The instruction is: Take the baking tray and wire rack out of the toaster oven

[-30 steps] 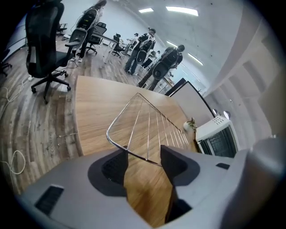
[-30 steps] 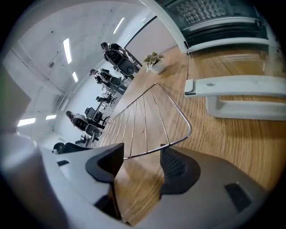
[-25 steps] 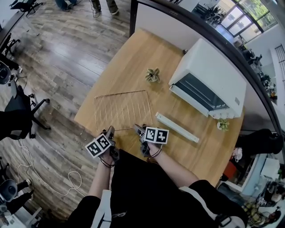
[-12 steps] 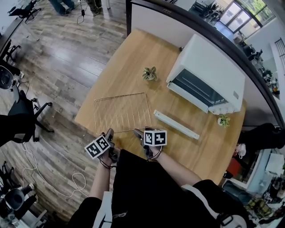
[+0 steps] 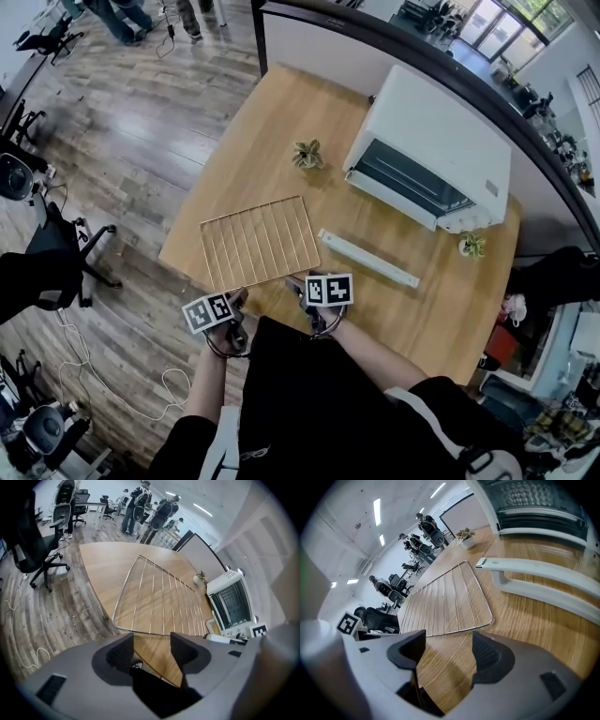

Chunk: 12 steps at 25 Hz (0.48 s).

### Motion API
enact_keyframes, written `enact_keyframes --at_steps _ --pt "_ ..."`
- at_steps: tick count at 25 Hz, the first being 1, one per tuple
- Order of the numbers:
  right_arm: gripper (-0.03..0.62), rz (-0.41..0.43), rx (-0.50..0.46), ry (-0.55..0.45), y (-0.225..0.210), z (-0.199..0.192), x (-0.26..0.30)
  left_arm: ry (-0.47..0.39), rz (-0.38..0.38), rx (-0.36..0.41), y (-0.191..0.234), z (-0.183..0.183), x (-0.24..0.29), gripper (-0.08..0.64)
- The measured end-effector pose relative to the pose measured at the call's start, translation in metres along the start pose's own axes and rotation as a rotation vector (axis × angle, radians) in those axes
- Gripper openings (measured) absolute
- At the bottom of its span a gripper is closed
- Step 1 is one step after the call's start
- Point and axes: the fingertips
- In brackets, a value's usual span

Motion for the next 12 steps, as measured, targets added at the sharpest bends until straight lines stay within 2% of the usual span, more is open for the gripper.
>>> enact_keyframes --at_steps 4,8,12 --pt "0.322 0.006 -0.011 0.009 0.001 -0.002 -0.004 0.002 0.007 -0.002 -0.002 -0.002 -0.002 0.242" --pt "0.321 0.018 -0.001 -0.03 -0.002 0.001 -0.014 -0.011 -0.019 0.029 -0.023 -0.007 -0.007 0.242" --pt "0.321 0.032 -0.015 -0.101 -0.003 0.008 -0.034 -0.072 -0.046 0.113 -0.059 -0.002 -0.012 0.241"
Point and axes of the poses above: the fingertips, and each gripper's own axes: x forward along the fingers, y to its left, z out of its top, and after that the axes turned 9 degrees about z, right-handed
